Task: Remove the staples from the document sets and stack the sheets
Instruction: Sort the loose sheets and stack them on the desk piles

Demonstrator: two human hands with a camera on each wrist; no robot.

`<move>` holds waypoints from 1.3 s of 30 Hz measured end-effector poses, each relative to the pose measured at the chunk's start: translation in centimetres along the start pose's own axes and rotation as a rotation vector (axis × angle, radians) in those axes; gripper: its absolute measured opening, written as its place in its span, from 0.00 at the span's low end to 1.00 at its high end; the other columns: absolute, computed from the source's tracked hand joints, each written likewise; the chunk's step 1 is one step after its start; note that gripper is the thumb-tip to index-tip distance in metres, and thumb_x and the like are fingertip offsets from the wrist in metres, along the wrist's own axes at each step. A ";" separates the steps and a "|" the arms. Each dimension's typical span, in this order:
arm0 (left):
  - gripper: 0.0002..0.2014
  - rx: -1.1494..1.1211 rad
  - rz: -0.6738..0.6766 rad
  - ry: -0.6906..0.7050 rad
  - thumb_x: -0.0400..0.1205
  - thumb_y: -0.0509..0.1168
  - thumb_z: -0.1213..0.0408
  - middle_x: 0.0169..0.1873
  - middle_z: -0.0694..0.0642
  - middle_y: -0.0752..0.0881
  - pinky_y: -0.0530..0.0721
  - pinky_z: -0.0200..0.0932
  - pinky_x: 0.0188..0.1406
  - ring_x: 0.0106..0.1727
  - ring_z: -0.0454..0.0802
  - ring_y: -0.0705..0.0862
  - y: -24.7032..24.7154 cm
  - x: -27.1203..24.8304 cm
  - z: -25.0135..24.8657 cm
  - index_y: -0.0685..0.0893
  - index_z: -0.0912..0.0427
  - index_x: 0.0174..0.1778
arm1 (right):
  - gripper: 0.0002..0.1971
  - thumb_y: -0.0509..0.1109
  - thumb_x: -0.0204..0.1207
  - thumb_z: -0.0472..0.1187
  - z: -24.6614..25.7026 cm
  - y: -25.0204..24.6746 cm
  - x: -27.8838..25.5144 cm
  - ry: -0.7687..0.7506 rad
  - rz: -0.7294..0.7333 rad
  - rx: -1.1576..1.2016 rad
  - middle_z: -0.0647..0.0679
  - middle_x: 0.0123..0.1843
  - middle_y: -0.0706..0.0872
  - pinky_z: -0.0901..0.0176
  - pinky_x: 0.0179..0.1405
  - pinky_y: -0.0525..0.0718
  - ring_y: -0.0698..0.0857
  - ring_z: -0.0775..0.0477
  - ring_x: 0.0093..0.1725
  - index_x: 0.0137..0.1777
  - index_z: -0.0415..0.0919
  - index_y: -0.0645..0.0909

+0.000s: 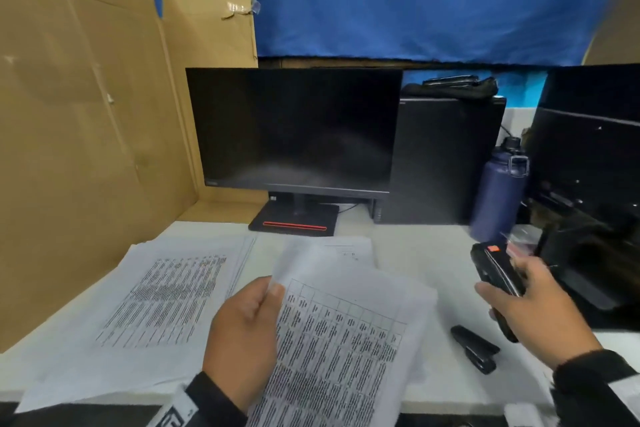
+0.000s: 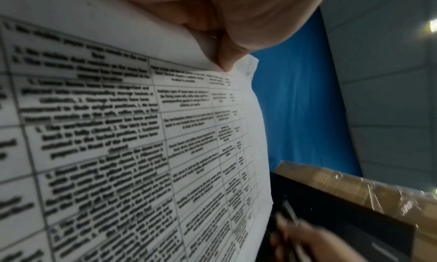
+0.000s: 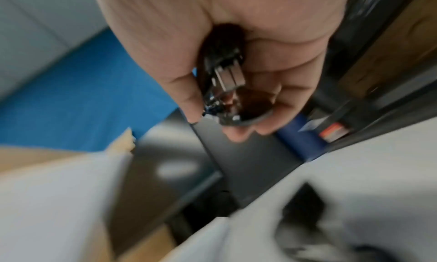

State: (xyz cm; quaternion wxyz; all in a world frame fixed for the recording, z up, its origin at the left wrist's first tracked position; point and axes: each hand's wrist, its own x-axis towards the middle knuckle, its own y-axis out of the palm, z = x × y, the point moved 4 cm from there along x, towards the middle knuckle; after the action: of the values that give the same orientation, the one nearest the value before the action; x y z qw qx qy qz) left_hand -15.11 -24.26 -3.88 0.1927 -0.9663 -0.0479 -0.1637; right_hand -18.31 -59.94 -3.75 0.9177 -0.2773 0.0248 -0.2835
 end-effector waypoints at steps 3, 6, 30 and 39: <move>0.15 0.086 0.050 0.040 0.90 0.59 0.55 0.23 0.52 0.79 0.72 0.34 0.25 0.24 0.44 0.74 1.1 -0.6 0.4 0.87 0.49 0.40 | 0.12 0.77 0.75 0.48 4.9 2.2 -2.8 -0.145 0.078 0.412 0.44 0.34 0.85 0.46 0.36 0.79 0.83 0.40 0.35 0.51 0.42 0.81; 0.14 0.216 0.136 0.090 0.90 0.58 0.52 0.21 0.43 0.78 0.73 0.35 0.23 0.22 0.41 0.74 2.7 -1.8 0.6 0.85 0.46 0.42 | 0.15 0.70 0.81 0.53 8.2 5.3 -5.6 -0.118 0.082 0.847 0.48 0.35 0.85 0.50 0.40 0.79 0.82 0.46 0.37 0.44 0.40 0.86; 0.14 0.338 0.282 0.317 0.90 0.57 0.53 0.24 0.50 0.80 0.77 0.42 0.29 0.30 0.47 0.80 5.5 -5.1 -0.4 0.79 0.47 0.39 | 0.47 0.55 0.55 0.87 5.2 10.0 -7.9 -0.185 -0.158 0.638 0.49 0.34 0.90 0.59 0.40 0.85 0.90 0.55 0.35 0.49 0.43 0.79; 0.09 0.391 0.276 0.364 0.90 0.50 0.46 0.27 0.38 0.75 0.68 0.29 0.28 0.34 0.41 0.78 7.0 -7.5 0.4 0.73 0.36 0.47 | 0.23 0.72 0.64 0.67 4.9 9.6 -8.0 -0.208 -0.152 0.518 0.48 0.34 0.87 0.57 0.37 0.82 0.88 0.45 0.38 0.39 0.46 0.78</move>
State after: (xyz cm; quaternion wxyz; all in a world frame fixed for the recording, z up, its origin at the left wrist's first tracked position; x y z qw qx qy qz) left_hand -21.00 -30.78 -9.27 0.4011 -0.8630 0.0885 -0.2941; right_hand -19.11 -46.66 -5.51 0.9316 -0.0624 -0.1635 -0.3185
